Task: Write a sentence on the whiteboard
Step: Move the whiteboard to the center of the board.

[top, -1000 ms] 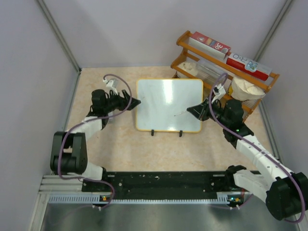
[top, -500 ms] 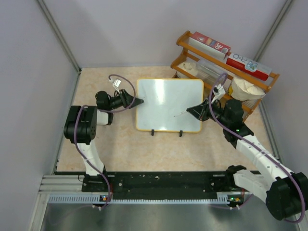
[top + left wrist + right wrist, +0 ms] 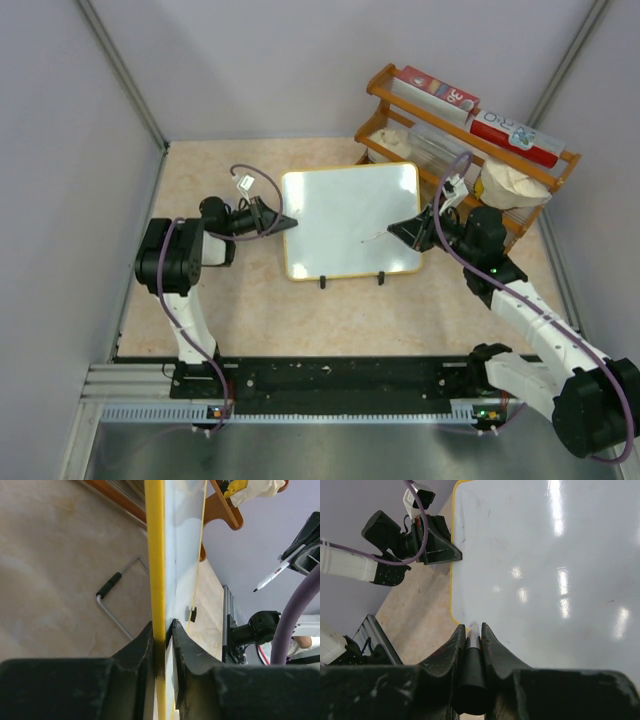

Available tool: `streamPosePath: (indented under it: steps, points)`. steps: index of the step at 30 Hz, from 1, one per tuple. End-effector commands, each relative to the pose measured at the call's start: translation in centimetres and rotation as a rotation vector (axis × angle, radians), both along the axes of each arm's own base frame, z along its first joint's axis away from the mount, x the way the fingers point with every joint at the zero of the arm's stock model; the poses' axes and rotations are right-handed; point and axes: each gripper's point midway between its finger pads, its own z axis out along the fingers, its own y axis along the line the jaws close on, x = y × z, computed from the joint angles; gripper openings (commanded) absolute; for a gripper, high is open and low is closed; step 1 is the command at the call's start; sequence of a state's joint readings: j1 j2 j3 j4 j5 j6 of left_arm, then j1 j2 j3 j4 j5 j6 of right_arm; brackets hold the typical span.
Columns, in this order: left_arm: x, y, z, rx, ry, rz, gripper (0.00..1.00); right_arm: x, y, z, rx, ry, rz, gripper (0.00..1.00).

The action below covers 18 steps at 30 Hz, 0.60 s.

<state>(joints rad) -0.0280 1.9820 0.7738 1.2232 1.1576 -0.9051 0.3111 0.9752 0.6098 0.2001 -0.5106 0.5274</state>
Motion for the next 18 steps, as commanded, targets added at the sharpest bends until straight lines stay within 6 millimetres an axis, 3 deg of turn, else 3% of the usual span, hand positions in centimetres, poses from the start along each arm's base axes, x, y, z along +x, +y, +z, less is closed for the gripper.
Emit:
streamPosePath:
  steps: [1, 5, 18]
  points:
    - [-1.1, 0.0, 1.2, 0.047, -0.064, -0.019, 0.16, 0.4, 0.2, 2.9, 0.023, -0.084, 0.009, 0.00]
    - [-2.2, 0.3, -0.1, 0.102, -0.032, -0.005, 0.00, 0.5, 0.2, 2.8, 0.021, -0.084, 0.009, 0.00]
    - [-7.3, 0.5, -3.4, 0.176, 0.086, -0.063, 0.00, 1.0, 0.6, 2.4, 0.025, -0.071, 0.020, 0.00]
